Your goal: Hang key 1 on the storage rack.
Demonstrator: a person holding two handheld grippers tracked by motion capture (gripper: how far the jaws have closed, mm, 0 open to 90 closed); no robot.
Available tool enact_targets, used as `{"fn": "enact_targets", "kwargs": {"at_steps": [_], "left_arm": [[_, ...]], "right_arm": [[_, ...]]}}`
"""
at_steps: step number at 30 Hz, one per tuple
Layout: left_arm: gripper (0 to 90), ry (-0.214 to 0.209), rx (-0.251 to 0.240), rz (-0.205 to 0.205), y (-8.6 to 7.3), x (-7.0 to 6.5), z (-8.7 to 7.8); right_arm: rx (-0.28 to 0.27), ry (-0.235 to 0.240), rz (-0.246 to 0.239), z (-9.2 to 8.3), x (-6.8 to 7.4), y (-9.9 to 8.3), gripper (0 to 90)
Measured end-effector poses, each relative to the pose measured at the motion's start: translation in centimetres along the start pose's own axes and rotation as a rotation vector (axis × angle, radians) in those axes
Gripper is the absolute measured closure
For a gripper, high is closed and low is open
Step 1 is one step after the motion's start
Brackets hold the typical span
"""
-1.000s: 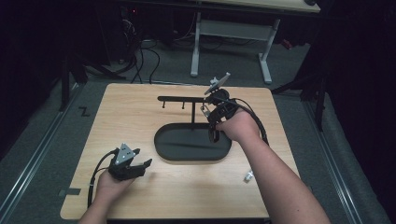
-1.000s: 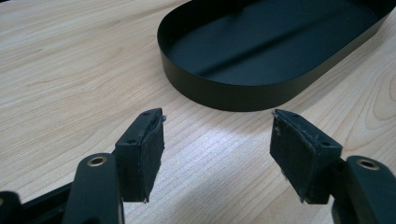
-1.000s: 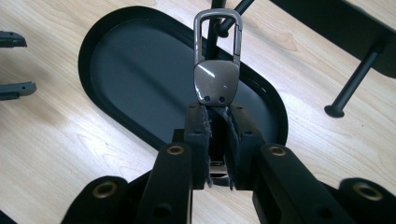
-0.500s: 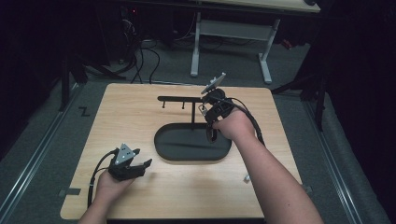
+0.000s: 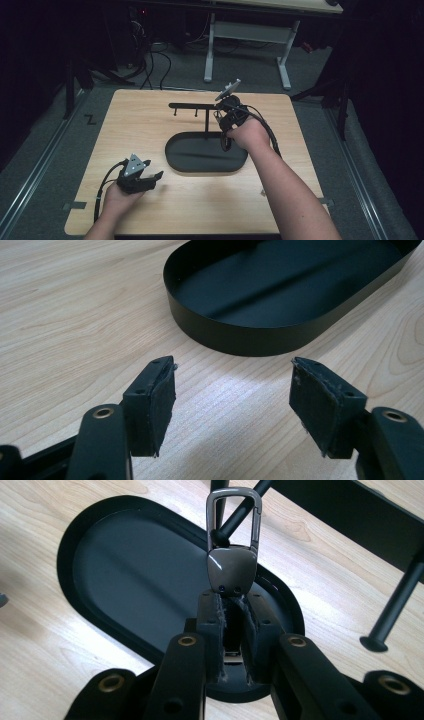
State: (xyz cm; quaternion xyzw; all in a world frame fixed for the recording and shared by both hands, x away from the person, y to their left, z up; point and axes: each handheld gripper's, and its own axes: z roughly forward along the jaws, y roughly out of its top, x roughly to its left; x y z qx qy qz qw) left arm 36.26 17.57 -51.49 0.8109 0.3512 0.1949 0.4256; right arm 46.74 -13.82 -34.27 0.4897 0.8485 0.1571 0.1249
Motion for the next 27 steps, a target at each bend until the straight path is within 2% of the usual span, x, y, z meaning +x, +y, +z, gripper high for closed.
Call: {"fn": "enact_targets", "kwargs": {"at_steps": [10, 15, 20, 27], "left_arm": [[35.3, -0.001, 0.003, -0.001, 0.0, 0.0, 0.1], [35.3, -0.005, 0.007, 0.002, 0.0, 0.0, 0.1], [35.2, -0.009, 0.009, 0.001, 0.0, 0.0, 0.1], [35.2, -0.007, 0.005, 0.001, 0.0, -0.1, 0.2]], "right_arm": [[-0.024, -0.001, 0.027, 0.7, -0.6, 0.6, 79.5], [-0.005, -0.009, 0.029, 1.1, -0.6, 0.7, 78.2], [-0.025, -0.006, 0.036, 1.0, -0.7, 0.8, 75.4], [-0.025, 0.000, 0.031, 0.9, -0.6, 0.5, 72.8]]}}
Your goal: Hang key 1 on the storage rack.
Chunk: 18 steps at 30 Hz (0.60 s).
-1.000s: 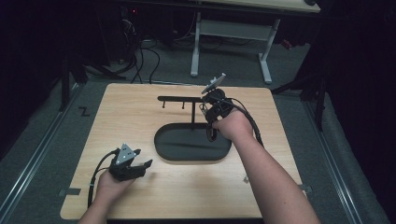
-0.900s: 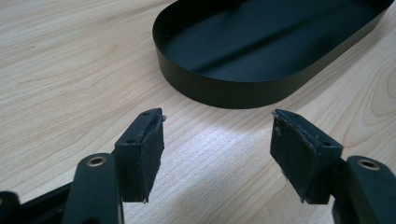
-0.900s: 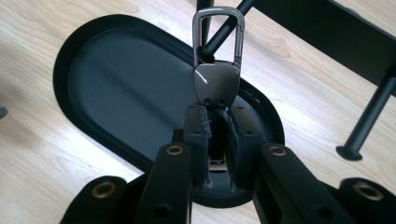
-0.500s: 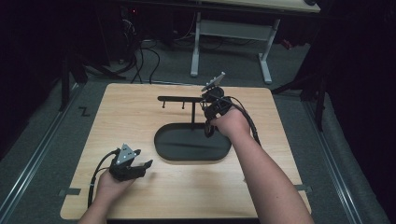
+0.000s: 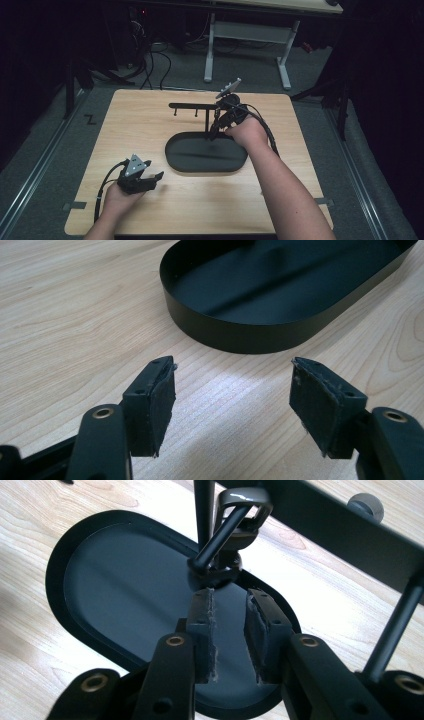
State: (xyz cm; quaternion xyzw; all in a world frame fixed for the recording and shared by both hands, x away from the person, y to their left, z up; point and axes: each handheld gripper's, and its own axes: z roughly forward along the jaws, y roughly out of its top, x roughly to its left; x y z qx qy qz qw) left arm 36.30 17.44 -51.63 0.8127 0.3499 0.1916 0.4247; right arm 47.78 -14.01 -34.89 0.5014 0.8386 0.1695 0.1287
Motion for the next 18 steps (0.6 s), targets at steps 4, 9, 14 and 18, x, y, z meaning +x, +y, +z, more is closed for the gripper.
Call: {"fn": "enact_targets", "kwargs": {"at_steps": [4, 9, 14, 18], "left_arm": [[35.2, 0.000, 0.002, 0.004, 0.0, -0.1, 0.0], [35.2, -0.001, 0.006, 0.009, 0.1, -0.1, 0.1], [35.8, -0.006, 0.012, 0.013, 0.1, -0.2, 0.3], [35.8, -0.005, 0.011, 0.017, 0.1, -0.3, 0.3]], "right_arm": [[0.003, 0.010, 0.002, 0.0, 0.1, -0.5, 71.7], [0.009, 0.019, 0.002, -0.1, 0.2, -1.2, 70.2], [0.007, 0.025, -0.006, -0.2, 0.2, -1.9, 68.4], [-0.002, 0.031, 0.002, -0.3, 0.2, -2.4, 64.5]]}}
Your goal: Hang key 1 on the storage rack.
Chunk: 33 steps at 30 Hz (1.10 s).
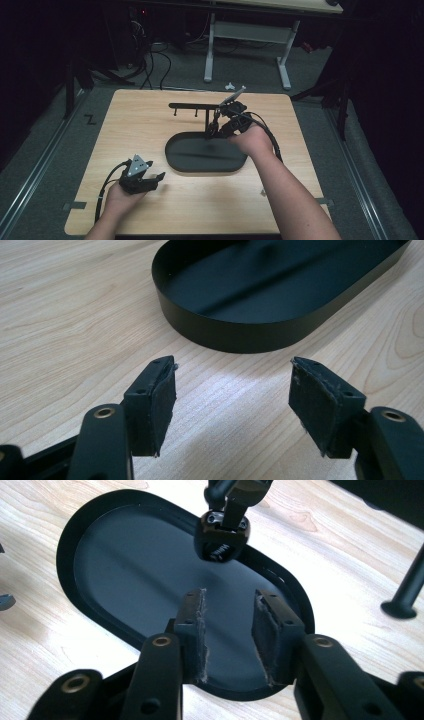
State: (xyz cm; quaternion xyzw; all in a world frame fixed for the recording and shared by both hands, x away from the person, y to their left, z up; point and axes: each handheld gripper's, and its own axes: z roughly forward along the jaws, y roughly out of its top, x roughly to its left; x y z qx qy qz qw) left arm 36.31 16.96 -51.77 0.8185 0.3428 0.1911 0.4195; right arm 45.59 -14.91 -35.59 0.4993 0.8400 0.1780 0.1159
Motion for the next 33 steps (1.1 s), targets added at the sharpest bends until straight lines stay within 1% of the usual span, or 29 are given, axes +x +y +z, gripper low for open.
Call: {"fn": "enact_targets", "kwargs": {"at_steps": [3, 6, 10, 12, 13, 14, 17, 20, 22, 25, 29, 33], "left_arm": [[35.7, -0.002, 0.002, 0.000, 0.0, 0.0, -0.1], [35.6, 0.001, 0.002, 0.001, 0.0, 0.0, 0.0], [35.3, 0.004, 0.004, 0.002, 0.0, 0.1, -0.1], [35.3, 0.006, 0.004, 0.002, 0.0, 0.1, -0.1], [35.3, 0.004, 0.006, 0.002, 0.0, 0.2, -0.1], [35.3, 0.003, 0.008, 0.002, 0.0, 0.2, -0.1], [35.3, 0.004, 0.004, 0.001, 0.0, 0.1, -0.1], [35.3, 0.003, 0.005, 0.001, 0.0, 0.1, 0.0], [35.3, 0.002, 0.005, 0.001, 0.0, 0.0, 0.0], [35.3, 0.000, 0.008, 0.000, 0.0, 0.0, 0.0], [35.2, -0.001, 0.010, 0.003, 0.0, 0.0, 0.0], [35.2, -0.002, 0.013, 0.004, 0.0, 0.0, 0.0]], "right_arm": [[-0.004, 0.000, -0.003, 0.1, 0.0, -0.4, 62.2], [0.011, 0.006, -0.005, 0.3, 0.2, -1.0, 62.0], [0.008, 0.014, -0.016, 0.4, 0.1, -2.0, 61.8], [0.010, 0.017, -0.025, 0.4, 0.2, -2.6, 61.5], [0.009, 0.015, -0.040, 0.4, 0.2, -2.9, 61.3], [0.012, 0.019, -0.030, 0.4, 0.3, -3.3, 61.1], [0.012, 0.011, -0.056, 0.5, 0.3, -4.4, 59.3], [0.011, 0.008, -0.060, 0.6, 0.3, -5.5, 58.0], [0.013, 0.014, -0.051, 0.7, 0.4, -6.2, 57.5], [0.016, 0.009, -0.061, 1.0, 0.6, -7.3, 56.9], [0.032, 0.017, -0.067, 1.7, 0.8, -9.0, 56.2], [0.046, 0.026, -0.053, 2.6, 1.0, -10.6, 55.5]]}}
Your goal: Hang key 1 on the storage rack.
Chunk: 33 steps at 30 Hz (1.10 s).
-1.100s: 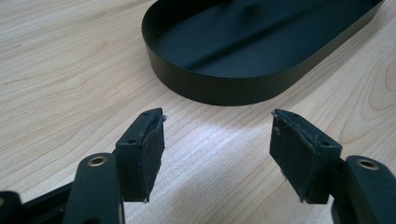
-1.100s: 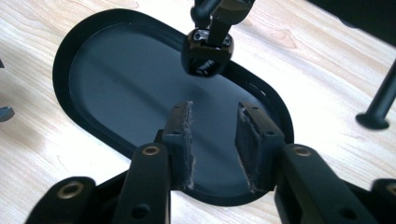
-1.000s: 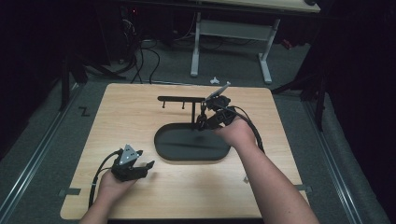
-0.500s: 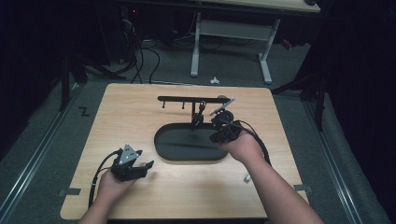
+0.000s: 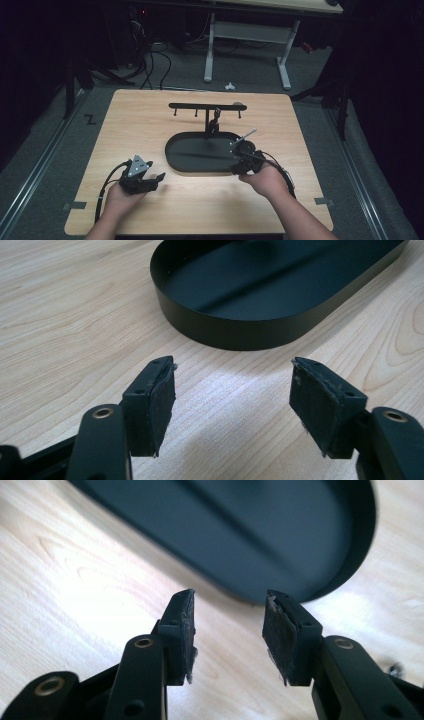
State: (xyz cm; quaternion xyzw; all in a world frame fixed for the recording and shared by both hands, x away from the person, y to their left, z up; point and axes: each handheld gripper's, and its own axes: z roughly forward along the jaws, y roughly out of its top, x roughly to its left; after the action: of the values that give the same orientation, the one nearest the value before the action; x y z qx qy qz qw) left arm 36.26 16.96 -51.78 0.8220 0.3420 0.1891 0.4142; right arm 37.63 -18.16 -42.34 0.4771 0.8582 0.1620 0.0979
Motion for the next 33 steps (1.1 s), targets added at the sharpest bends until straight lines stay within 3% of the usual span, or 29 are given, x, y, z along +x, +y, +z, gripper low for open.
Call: {"fn": "enact_targets", "kwargs": {"at_steps": [10, 17, 22, 27, 33], "left_arm": [[34.7, 0.001, -0.001, 0.000, 0.0, 0.0, 0.0], [34.5, -0.005, 0.001, 0.001, 0.0, -0.1, 0.1], [34.4, -0.007, 0.001, 0.003, 0.0, -0.1, 0.1], [34.4, -0.009, 0.001, 0.002, 0.0, -0.1, 0.1], [34.3, -0.013, 0.005, 0.002, 0.0, -0.1, 0.2]], "right_arm": [[0.035, 0.004, 0.030, 2.5, -0.4, -3.0, 52.8], [0.047, -0.011, 0.060, 3.4, -1.5, -4.8, 51.5], [0.076, -0.041, 0.087, 3.4, -3.3, -5.7, 51.7], [0.070, -0.069, 0.111, 2.8, -5.4, -6.5, 52.0], [0.075, -0.105, 0.188, 2.4, -8.1, -7.3, 53.4]]}}
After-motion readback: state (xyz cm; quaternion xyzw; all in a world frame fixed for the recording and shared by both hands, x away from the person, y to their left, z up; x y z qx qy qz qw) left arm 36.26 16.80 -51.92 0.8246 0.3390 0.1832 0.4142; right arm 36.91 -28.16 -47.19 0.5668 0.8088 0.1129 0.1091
